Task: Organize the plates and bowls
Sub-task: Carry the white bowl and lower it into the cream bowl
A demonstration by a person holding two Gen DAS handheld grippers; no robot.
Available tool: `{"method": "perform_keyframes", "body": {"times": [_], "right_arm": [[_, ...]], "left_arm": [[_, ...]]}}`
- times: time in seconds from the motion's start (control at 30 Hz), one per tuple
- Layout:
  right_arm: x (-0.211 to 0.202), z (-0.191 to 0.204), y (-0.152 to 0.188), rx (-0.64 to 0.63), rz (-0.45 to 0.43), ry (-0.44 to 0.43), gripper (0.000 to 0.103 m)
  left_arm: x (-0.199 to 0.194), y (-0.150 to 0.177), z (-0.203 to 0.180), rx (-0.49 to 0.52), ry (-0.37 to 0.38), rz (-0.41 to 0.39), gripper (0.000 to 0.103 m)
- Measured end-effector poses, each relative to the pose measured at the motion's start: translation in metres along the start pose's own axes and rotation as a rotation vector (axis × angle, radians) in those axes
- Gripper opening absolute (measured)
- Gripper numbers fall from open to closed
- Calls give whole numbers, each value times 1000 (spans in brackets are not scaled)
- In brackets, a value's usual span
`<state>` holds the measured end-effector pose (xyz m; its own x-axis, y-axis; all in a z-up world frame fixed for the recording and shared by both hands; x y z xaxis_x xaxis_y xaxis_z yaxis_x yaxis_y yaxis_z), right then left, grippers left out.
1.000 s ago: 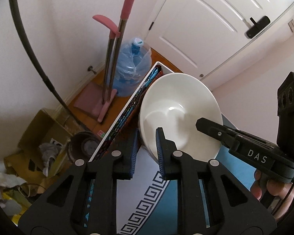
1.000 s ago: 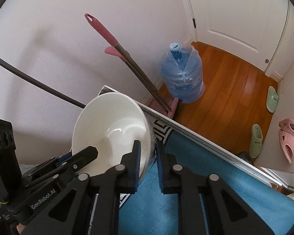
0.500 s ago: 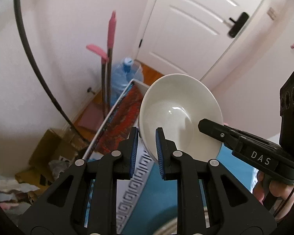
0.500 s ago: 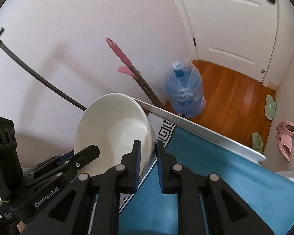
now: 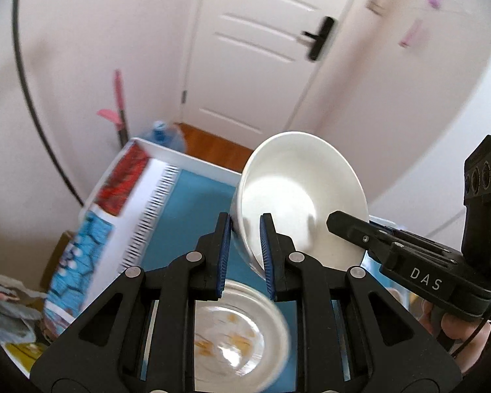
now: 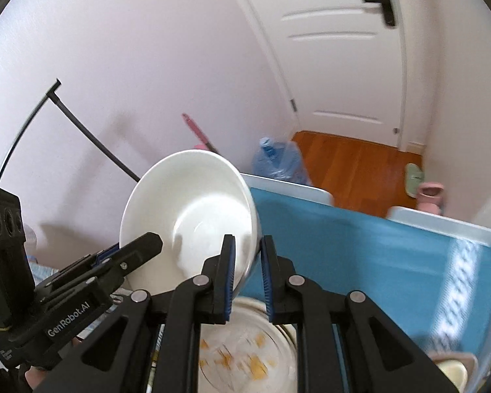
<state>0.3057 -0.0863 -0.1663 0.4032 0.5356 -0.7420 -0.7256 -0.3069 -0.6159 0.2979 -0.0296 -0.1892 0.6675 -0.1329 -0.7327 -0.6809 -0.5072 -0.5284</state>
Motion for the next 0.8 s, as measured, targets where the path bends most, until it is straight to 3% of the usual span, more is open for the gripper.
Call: {"method": "perform_keyframes", "body": {"times": [0.2, 0.4, 0.57, 0.8], "right_arm": [[-80, -39, 44, 42, -39, 95, 14], [-136, -91, 102, 137, -37, 185, 15], [-156, -122, 152, 197, 3, 233, 15], [-141, -146, 211, 271, 81, 251, 15]], "left_arm": [[-10, 61, -78, 78, 82, 39, 16], [3, 130, -144, 146, 149, 141, 16], [23, 181, -165, 175, 151, 241, 16], [59, 234, -165, 209, 89, 360, 16]]}}
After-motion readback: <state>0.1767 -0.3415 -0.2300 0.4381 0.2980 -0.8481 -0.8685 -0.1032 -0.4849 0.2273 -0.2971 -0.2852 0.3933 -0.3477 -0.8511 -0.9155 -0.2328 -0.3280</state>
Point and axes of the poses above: each gripper's, at about its wrist camera, not at the fingertips, and x roughly the way its jaws point, z to its left, y to its underside, the point moved 7 cm from there along x, roughly the way its jaws point, and after that the axes turned 15 degrees about -x, right-handed, at the moved point
